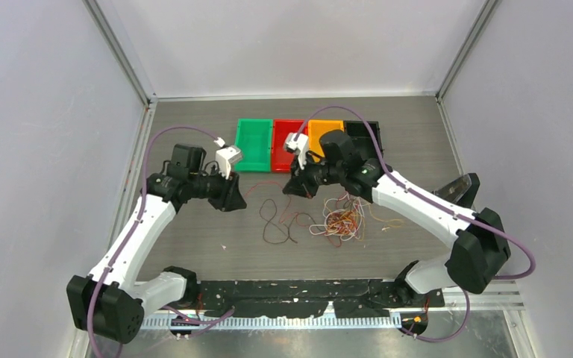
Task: Untangle the cables
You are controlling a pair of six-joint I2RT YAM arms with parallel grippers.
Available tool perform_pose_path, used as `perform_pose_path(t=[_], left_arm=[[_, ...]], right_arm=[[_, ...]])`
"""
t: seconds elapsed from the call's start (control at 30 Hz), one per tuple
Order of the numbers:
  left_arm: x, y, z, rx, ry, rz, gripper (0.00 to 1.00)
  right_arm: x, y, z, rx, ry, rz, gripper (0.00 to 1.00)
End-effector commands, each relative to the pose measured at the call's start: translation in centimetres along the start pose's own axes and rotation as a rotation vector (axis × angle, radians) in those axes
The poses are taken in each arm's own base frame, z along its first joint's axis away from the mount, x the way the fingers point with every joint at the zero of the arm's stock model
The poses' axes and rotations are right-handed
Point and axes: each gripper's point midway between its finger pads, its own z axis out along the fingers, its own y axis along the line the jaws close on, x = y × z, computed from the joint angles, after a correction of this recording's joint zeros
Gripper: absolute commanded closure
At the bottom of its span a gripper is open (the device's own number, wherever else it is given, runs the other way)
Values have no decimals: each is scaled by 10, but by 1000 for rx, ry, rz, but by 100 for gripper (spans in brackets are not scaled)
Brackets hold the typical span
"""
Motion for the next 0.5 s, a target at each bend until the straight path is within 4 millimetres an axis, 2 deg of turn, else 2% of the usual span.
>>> perform_pose_path(t=[0.0,0.07,0.13,0.2,0.3,0.47], left_arm=[[-3,33,-2,-171,-35,0,50],[-3,37,-2,-174,-70,-27,31],[-2,31,4,-130,-113,-42,25],[-3,25,14,-77,-163,-87,20],[-4,30,35,-41,-194,-167,13],[-16,31,72,57,-203,-286,9]], right_arm=[[-21,-34,-18,209,-84,-25,95],[-13,-52,-26,289,-68,12,95],[-1,-76,-43,365,-53,74,95],[15,-87,-53,391,-21,122,94],[43,-87,-57,370,57,146,95],[67,-85,-57,352,124,169,94]])
